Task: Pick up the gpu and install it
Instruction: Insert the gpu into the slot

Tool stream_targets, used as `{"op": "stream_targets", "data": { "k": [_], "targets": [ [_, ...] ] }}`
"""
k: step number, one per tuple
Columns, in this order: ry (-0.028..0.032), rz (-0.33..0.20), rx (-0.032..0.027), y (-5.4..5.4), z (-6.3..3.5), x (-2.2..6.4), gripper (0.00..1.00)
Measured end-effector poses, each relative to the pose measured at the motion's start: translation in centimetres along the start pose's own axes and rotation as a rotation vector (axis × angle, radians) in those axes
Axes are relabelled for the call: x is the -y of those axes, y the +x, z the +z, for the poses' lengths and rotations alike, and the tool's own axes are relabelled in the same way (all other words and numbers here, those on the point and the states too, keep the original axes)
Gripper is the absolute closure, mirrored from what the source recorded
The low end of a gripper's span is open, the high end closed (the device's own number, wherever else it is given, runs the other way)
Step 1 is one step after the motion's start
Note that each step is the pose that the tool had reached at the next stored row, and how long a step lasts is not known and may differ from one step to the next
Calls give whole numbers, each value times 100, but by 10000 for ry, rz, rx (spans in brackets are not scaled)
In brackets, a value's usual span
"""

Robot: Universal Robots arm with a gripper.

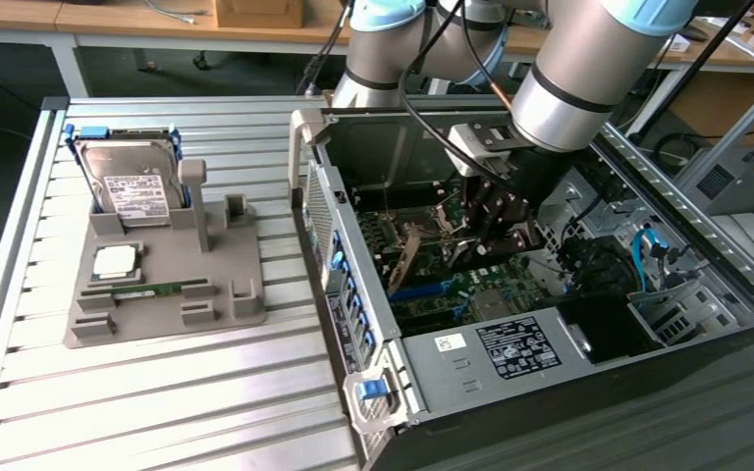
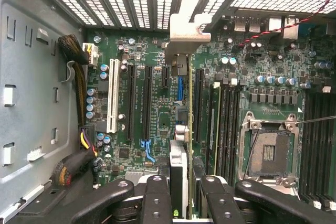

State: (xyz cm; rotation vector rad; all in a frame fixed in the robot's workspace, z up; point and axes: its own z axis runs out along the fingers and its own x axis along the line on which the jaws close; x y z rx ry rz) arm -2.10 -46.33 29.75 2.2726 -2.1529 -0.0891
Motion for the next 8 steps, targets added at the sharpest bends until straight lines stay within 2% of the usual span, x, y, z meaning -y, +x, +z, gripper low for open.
{"op": "stream_targets", "data": {
  "k": [8],
  "targets": [
    [0,2,0,0,1,-4,73]
  ]
}}
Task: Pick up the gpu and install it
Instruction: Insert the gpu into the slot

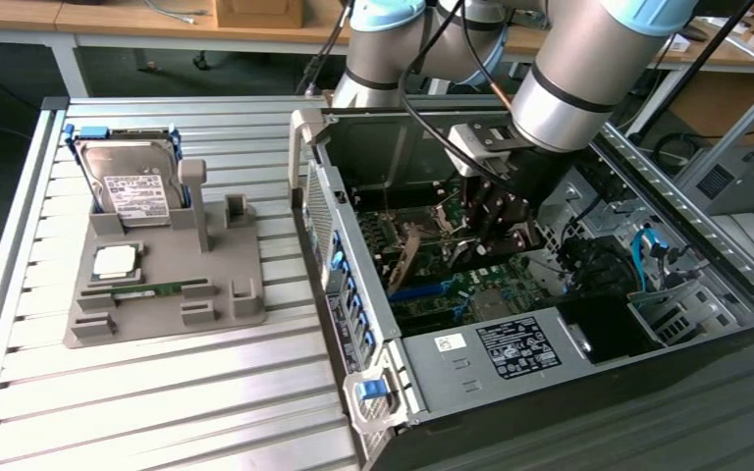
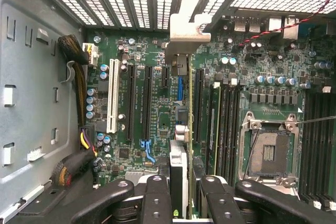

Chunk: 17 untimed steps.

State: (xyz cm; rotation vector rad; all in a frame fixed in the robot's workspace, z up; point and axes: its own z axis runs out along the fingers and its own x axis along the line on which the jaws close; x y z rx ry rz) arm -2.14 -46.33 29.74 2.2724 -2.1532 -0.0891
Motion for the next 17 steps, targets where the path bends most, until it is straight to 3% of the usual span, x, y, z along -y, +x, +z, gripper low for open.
{"op": "stream_targets", "data": {
  "k": [17],
  "targets": [
    [1,8,1,-70,87,-136,73]
  ]
}}
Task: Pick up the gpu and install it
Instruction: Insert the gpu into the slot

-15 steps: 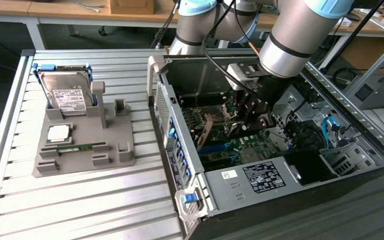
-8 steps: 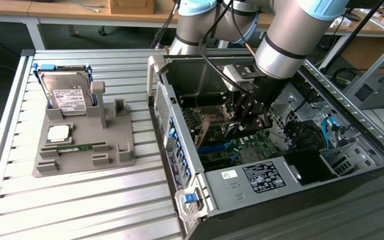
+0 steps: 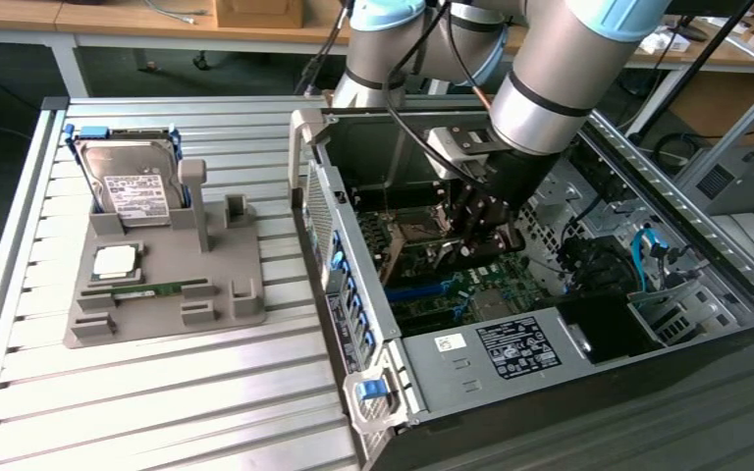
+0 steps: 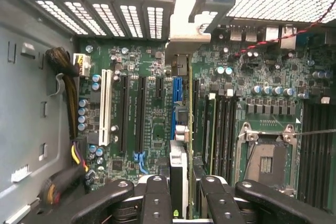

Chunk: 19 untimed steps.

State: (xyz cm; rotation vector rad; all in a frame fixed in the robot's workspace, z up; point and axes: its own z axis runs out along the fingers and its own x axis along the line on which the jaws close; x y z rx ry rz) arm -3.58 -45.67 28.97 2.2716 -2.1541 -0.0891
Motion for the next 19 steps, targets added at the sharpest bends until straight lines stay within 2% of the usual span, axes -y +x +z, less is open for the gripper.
{"op": "stream_targets", "data": {
  "k": [10,19],
  "targets": [
    [-1,0,-14,-3,70,-110,73],
    [-1,1,-16,-4,166,-169,73]
  ]
}}
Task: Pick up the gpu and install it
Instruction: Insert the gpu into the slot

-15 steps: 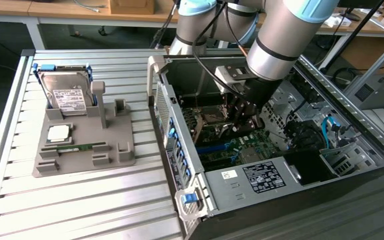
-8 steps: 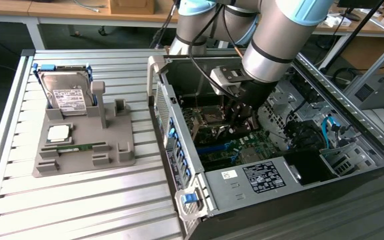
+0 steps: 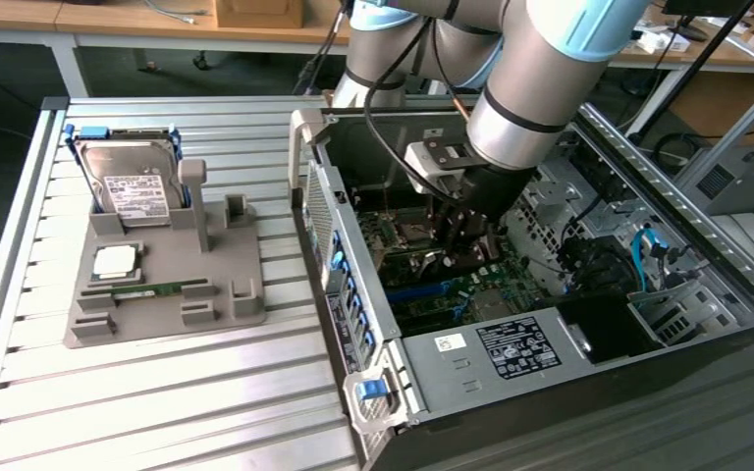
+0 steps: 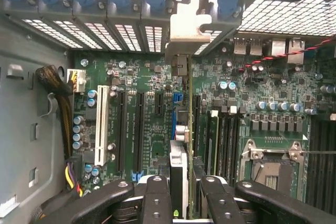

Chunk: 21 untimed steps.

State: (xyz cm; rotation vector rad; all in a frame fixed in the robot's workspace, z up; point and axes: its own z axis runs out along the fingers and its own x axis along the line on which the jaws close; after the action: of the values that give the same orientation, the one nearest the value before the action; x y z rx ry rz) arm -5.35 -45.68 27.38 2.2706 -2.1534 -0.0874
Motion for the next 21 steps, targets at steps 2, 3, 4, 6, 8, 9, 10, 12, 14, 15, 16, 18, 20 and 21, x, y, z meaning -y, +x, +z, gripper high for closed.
{"op": "stream_targets", "data": {
  "k": [2,3,4,6,8,9,10,12,14,15,16,18,20,21],
  "targets": [
    [0,0,-3,0,29,-13,73],
    [0,-2,-3,-1,41,-12,73],
    [0,-2,-4,-3,50,-13,73],
    [-1,0,-7,-11,66,-17,73],
    [0,0,-4,-14,76,-28,73],
    [-1,-1,-5,-15,80,-44,73],
    [-1,0,-6,-16,82,-55,73],
    [0,0,-5,-17,88,-72,73],
    [0,9,-4,-17,93,-81,73],
    [0,35,-3,-17,94,-81,73],
    [1,67,-2,-17,95,-82,73],
    [3,107,0,-17,96,-83,73],
    [4,107,-1,-17,96,-82,73],
    [4,108,-1,-17,97,-82,73]
  ]
}}
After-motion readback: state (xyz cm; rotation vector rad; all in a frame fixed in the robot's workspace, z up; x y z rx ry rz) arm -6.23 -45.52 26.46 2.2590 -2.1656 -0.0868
